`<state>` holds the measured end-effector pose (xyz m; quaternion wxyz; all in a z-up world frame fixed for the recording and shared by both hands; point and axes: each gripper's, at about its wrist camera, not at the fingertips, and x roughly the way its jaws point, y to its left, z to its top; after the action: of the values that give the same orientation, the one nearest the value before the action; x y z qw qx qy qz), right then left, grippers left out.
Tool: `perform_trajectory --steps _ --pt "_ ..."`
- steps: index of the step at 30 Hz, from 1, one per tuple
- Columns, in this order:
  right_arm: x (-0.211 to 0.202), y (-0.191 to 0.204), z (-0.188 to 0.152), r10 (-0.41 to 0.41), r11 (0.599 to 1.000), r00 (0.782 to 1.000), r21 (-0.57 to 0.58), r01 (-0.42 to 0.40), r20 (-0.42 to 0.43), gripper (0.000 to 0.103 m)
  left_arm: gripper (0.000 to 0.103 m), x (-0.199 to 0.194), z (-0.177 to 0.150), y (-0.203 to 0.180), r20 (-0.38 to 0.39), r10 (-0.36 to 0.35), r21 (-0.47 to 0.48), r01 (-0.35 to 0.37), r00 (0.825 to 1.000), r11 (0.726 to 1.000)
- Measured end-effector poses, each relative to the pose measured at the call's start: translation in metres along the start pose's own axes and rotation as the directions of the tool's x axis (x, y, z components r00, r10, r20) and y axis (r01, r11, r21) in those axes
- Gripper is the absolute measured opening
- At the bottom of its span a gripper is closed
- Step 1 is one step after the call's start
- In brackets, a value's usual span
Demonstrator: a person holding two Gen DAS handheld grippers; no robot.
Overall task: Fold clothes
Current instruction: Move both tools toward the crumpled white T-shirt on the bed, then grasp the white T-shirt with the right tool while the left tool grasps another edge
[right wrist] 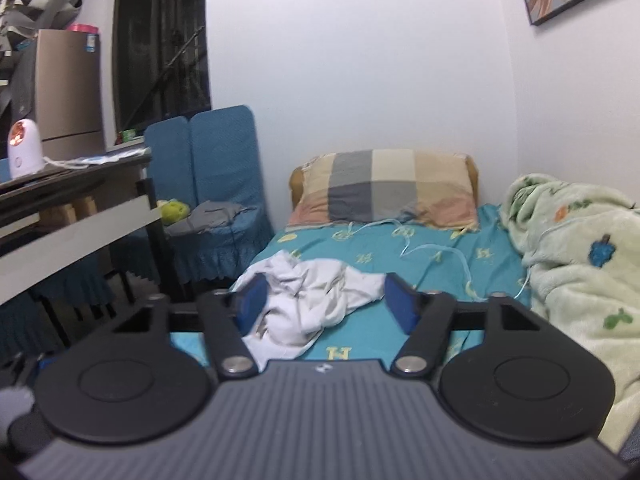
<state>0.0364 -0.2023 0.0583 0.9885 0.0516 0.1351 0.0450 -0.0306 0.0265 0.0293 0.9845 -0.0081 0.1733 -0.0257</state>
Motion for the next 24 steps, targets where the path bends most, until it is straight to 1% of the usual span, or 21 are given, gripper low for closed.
perform_trajectory --steps 1,2,4,6,9,12,15,19,22,24 --pt "0.002 0.001 0.003 -0.002 1.0 1.0 -0.001 0.002 0.002 0.041 0.103 -0.001 -0.001 0.002 -0.001 0.001 0.0 -0.001 1.0 1.0" --pt "0.004 0.001 0.005 -0.004 1.0 1.0 -0.002 0.004 0.004 0.028 0.103 -0.001 -0.001 0.004 -0.004 0.003 -0.001 -0.003 1.0 1.0" --pt "0.01 -0.001 0.006 0.003 1.0 1.0 0.011 -0.003 -0.001 0.015 0.103 0.002 -0.001 0.007 -0.01 0.01 -0.009 -0.01 1.0 1.0" --pt "0.016 -0.004 0.002 0.012 1.0 1.0 0.021 -0.012 -0.003 0.015 0.103 0.006 0.0 0.008 -0.014 0.015 -0.016 -0.015 1.0 1.0" --pt "0.024 -0.011 -0.007 0.022 1.0 1.0 0.006 -0.022 -0.006 0.015 0.103 0.013 0.001 0.009 -0.018 0.021 -0.023 -0.021 1.0 1.0" --pt "0.032 -0.02 -0.016 0.035 0.999 0.999 0.003 -0.035 -0.008 0.015 0.103 0.02 -0.002 0.008 -0.011 0.031 -0.012 -0.032 0.999 0.999" --pt "0.035 -0.029 -0.026 0.04 0.999 0.999 -0.009 -0.04 0.001 0.015 0.103 0.032 -0.004 0.007 -0.035 0.038 -0.009 -0.038 0.999 0.999" --pt "0.038 -0.036 -0.035 0.049 0.999 0.999 -0.004 -0.049 0.002 0.015 0.101 0.042 -0.003 0.005 -0.041 0.027 0.002 -0.027 0.999 1.0" --pt "0.037 -0.04 -0.038 0.05 0.999 0.999 -0.005 -0.049 0.005 0.015 0.101 0.049 0.003 0.005 -0.041 0.006 -0.026 -0.007 0.999 1.0" --pt "0.039 -0.045 -0.04 0.057 0.998 0.998 0.02 -0.057 -0.01 0.015 0.1 0.064 0.011 0.004 -0.052 0.002 -0.027 -0.004 0.999 1.0"
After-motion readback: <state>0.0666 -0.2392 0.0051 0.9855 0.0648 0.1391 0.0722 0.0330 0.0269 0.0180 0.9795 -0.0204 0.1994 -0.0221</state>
